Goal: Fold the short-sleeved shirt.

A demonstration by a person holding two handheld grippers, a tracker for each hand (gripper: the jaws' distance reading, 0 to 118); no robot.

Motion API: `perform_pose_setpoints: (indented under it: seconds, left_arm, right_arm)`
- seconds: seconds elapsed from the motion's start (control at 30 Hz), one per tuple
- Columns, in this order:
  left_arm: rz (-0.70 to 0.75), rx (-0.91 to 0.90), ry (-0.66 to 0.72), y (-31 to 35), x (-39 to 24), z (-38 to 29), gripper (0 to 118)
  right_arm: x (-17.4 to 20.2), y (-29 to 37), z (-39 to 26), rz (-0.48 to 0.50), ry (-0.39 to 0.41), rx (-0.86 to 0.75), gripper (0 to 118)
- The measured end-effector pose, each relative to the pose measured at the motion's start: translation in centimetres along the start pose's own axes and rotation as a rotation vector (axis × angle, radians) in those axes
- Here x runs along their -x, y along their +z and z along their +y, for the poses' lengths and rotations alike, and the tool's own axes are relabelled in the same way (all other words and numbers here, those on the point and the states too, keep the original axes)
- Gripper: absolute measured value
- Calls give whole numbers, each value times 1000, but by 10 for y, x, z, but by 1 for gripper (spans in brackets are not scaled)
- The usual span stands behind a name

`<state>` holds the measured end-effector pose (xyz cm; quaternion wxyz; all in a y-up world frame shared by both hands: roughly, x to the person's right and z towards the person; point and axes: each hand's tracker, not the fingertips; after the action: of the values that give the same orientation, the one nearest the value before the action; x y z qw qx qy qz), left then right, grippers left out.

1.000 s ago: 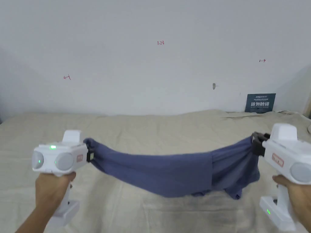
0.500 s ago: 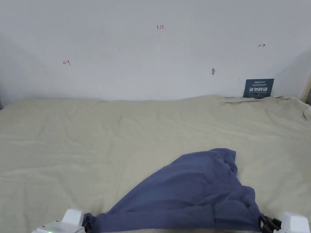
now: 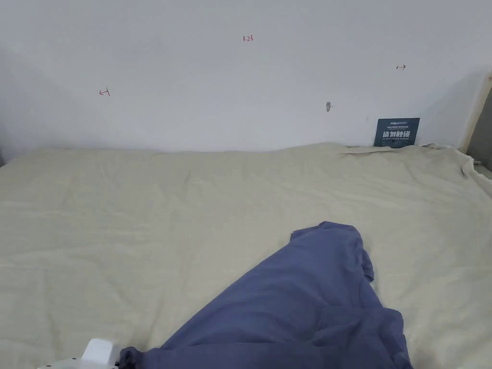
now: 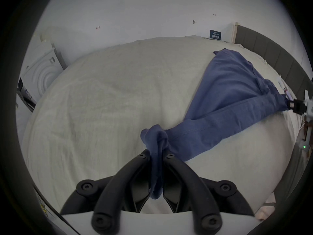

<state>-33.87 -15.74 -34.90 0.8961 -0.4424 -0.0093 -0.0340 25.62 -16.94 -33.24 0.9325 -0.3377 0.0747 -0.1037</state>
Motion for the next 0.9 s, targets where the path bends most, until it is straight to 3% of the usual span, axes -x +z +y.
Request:
perform_pose_setpoints:
  seconds: [0.67, 0.9]
  left_arm:
    - [-47, 29, 82, 80, -6, -100, 10]
    - [-33, 41, 94, 73, -13, -107, 10]
  right_arm:
    - [-15, 70, -65, 21, -41, 88, 3]
    - [-14, 64, -71, 5, -26, 107, 3]
